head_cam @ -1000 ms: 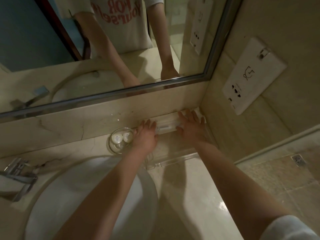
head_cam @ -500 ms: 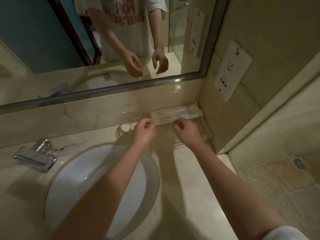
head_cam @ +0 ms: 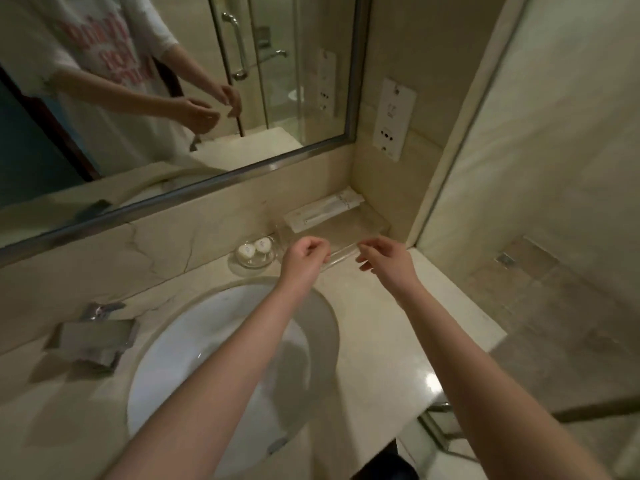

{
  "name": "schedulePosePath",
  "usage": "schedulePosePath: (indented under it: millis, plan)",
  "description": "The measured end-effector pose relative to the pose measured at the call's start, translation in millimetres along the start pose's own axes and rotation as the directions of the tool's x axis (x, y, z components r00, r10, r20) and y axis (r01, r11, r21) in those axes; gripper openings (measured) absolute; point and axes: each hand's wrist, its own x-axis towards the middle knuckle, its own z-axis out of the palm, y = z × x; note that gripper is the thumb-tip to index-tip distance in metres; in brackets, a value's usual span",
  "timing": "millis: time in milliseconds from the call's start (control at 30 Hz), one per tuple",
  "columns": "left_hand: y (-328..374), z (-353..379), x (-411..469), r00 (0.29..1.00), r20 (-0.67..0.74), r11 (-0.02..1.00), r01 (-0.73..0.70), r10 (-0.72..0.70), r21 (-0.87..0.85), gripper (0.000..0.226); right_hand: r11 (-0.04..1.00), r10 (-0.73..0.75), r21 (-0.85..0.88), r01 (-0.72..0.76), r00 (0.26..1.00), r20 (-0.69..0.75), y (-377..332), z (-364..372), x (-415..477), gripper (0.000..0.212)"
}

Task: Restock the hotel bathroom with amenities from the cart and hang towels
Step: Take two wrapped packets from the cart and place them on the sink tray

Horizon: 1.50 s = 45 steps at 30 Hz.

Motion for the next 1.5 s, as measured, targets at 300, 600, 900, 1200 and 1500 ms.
schedulePosePath:
  millis: [300, 600, 900, 1200, 1500]
  plan:
    - [20.6, 70.5, -86.4, 0.932, 0.34, 0.991, -0.136, 0.126, 0.007, 0.011, 0.994, 0.057, 0.104, -0.023, 0.94, -0.335, 8.1, -87.5, -125.5, 0.013]
    - [30.6, 203.3, -243.3, 0.685, 0.712, 0.981, -0.191, 0.157, -0.033, 0.01, 0.987, 0.087, 0.157, 0.027, 0.731, -0.676, 42.5, -212.1, -307.4, 0.011]
    - [-0.4, 327.3, -465.9, 0.291, 0.951, 0.96, -0.281, 0.102, -0.016, 0.008, 0.964, 0.246, 0.266, 0.005, 0.366, -0.898, 105.0, -315.3, -539.6, 0.019]
    - [-43.4, 430.7, -665.3, -0.158, 0.987, 0.942, -0.335, -0.032, -0.023, 0.008, 0.924, 0.376, 0.381, -0.017, -0.124, -0.918, 166.0, -367.1, -740.1, 0.017]
    - [-81.9, 539.2, -843.6, -0.511, 0.844, 0.937, -0.348, -0.163, -0.029, 0.01, 0.862, 0.444, 0.506, 0.017, -0.505, -0.74, 221.8, -437.9, -881.9, 0.012]
